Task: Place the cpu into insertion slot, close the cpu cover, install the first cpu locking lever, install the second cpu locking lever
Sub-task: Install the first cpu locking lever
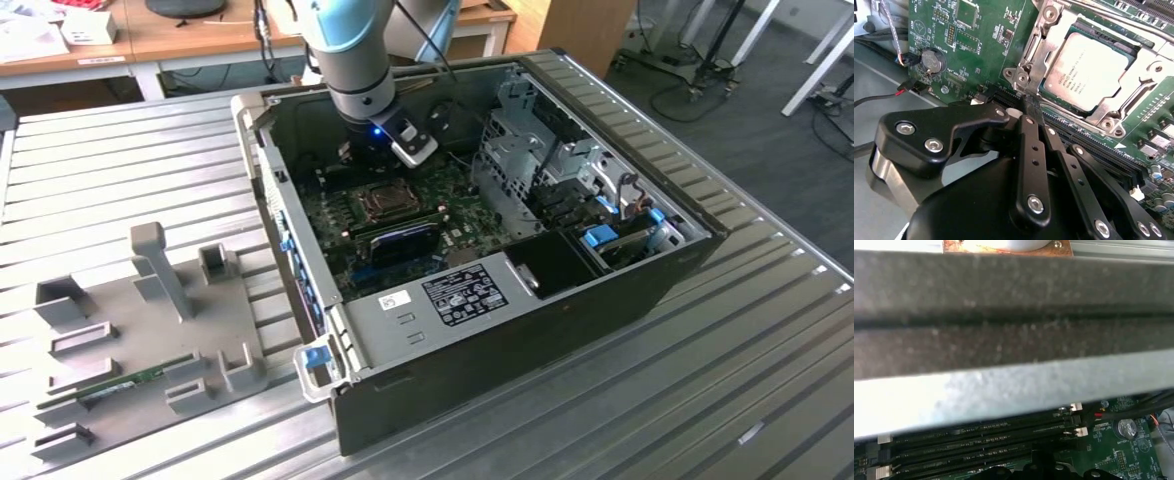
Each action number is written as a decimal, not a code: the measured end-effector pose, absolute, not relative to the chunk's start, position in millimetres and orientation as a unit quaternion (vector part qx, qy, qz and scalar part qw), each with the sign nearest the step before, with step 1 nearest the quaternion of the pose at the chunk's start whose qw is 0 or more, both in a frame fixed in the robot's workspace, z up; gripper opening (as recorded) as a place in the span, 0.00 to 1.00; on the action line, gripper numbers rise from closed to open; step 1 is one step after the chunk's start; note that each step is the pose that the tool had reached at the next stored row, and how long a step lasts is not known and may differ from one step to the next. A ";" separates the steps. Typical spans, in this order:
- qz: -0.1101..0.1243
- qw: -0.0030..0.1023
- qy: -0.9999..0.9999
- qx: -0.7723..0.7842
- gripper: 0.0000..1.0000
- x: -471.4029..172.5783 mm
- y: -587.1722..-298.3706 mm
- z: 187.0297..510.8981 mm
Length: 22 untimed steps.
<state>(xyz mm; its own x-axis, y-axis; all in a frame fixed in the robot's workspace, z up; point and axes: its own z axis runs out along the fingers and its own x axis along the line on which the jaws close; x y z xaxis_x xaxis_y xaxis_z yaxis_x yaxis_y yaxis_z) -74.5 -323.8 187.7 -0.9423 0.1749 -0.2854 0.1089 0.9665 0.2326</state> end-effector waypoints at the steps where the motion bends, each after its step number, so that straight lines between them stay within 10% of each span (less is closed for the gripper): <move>1: 0.110 0.154 0.979 0.073 0.10 -74.5 -323.7 187.6; 22: 0.118 0.153 0.978 0.074 0.10 -74.5 -323.6 211.3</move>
<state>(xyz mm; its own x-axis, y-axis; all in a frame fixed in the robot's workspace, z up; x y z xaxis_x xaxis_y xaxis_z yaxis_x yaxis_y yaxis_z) -74.5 -323.6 211.3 -0.9423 0.1810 -0.2817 0.1088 0.9611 0.2537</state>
